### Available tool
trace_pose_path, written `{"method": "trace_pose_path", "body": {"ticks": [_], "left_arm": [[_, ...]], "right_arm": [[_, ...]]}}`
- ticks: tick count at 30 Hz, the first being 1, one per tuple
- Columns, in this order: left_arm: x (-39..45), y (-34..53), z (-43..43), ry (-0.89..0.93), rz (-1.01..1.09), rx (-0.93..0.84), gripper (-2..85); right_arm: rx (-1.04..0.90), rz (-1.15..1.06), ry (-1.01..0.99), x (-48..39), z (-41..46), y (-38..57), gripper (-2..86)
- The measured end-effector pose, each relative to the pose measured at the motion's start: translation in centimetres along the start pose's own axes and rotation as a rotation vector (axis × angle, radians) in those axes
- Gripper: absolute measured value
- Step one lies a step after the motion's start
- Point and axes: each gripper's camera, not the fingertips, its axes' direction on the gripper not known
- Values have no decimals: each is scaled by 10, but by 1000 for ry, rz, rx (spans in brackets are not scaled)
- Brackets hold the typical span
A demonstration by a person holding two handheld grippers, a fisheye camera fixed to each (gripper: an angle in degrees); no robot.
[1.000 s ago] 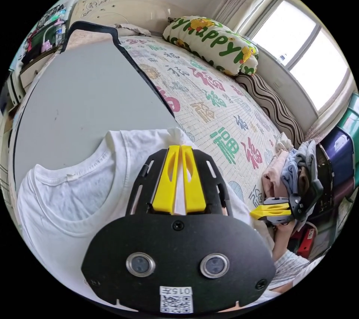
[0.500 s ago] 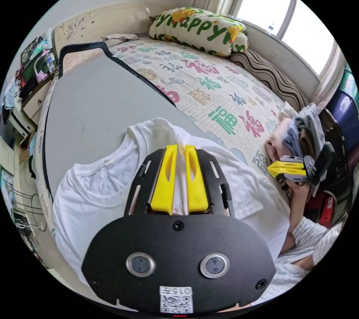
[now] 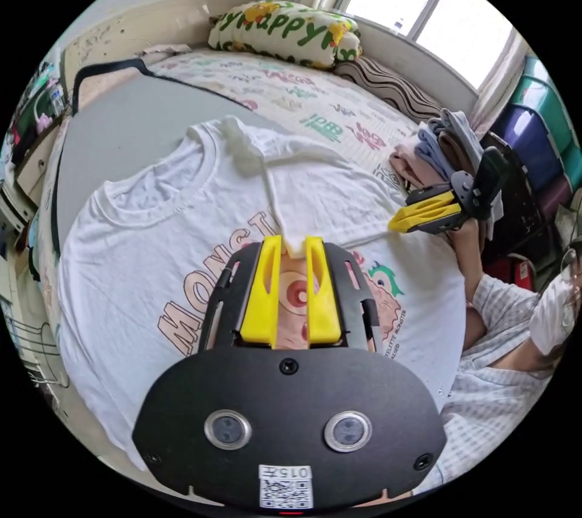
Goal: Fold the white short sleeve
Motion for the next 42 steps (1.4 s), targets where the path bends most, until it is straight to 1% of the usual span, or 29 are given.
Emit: {"method": "trace_pose_path", "body": {"ticks": [2,6,9,10,12,13,14,16,18,20,24,27,29,34,36,38,42], "left_arm": [[7,-1,2,-10,34,-33,33],[8,3,-5,6,53,-43,13],[1,8,-15,27,27,-70,10],[-6,9,-24,35,-8,-36,9],[-21,9,-45,93,-76,98,9],[-35,8,-56,144,-143,192,10],[-45,1,-58,170,-196,234,17],[-53,-18,-48,159,-249,220,35],[-60,-40,-26,125,-300,164,52],[-66,-63,3,108,-348,120,65],[-63,-87,31,76,-391,124,62],[-47,-108,41,36,-326,129,30],[-24,-121,39,-48,-242,216,15],[0,-145,51,-158,-203,228,11],[8,-153,57,-195,-176,203,12],[12,-162,67,-216,-155,125,16],[20,-161,69,-291,-114,80,37]], "right_arm": [[0,-2,-7,0,0,1,-6],[-2,-2,-19,3,-2,4,-8],[-18,-5,-125,10,-6,10,0],[-1,12,-148,16,-11,12,7],[79,87,-121,28,-24,19,18],[138,152,-78,36,-33,25,21],[186,213,-23,44,-39,30,23],[226,290,53,52,-43,36,27],[227,331,68,57,-40,38,31],[176,339,60,61,-29,35,41],[87,343,76,63,-13,27,49],[77,351,88,63,-11,26,29],[78,365,102,63,-12,27,8],[55,367,101,65,-9,27,-3],[50,364,103,64,-8,27,-4],[40,358,96,64,-6,27,-5],[18,356,85,66,-4,27,-5]]}}
